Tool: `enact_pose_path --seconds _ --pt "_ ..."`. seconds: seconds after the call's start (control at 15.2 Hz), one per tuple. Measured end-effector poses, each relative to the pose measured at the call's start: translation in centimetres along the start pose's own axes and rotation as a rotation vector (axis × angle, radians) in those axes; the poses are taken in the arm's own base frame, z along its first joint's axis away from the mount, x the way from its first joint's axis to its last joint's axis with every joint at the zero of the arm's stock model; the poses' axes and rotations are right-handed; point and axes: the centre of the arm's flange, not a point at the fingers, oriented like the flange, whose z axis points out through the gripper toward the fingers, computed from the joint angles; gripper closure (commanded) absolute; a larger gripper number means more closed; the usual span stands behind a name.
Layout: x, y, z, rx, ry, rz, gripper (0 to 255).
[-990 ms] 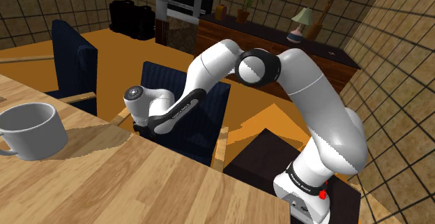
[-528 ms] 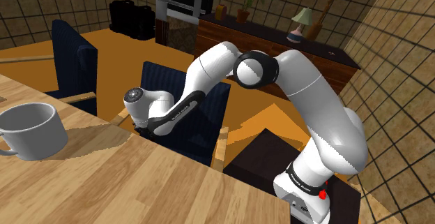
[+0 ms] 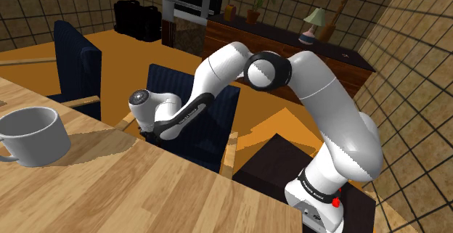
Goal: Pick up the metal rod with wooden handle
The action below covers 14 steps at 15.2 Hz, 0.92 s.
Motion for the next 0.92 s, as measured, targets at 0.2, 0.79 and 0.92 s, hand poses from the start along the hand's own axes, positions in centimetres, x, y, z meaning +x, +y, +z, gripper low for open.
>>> enact_pose_path --seconds 0.2,0.79,0.92 --pt "0.4 0.3 -1.4 0.0 0.0 0.0 255" --pt "1.8 0.7 -6.0 0.0 0.0 0.0 255" --pt "2.0 0.9 -6.7 0.0 0.0 0.0 255"
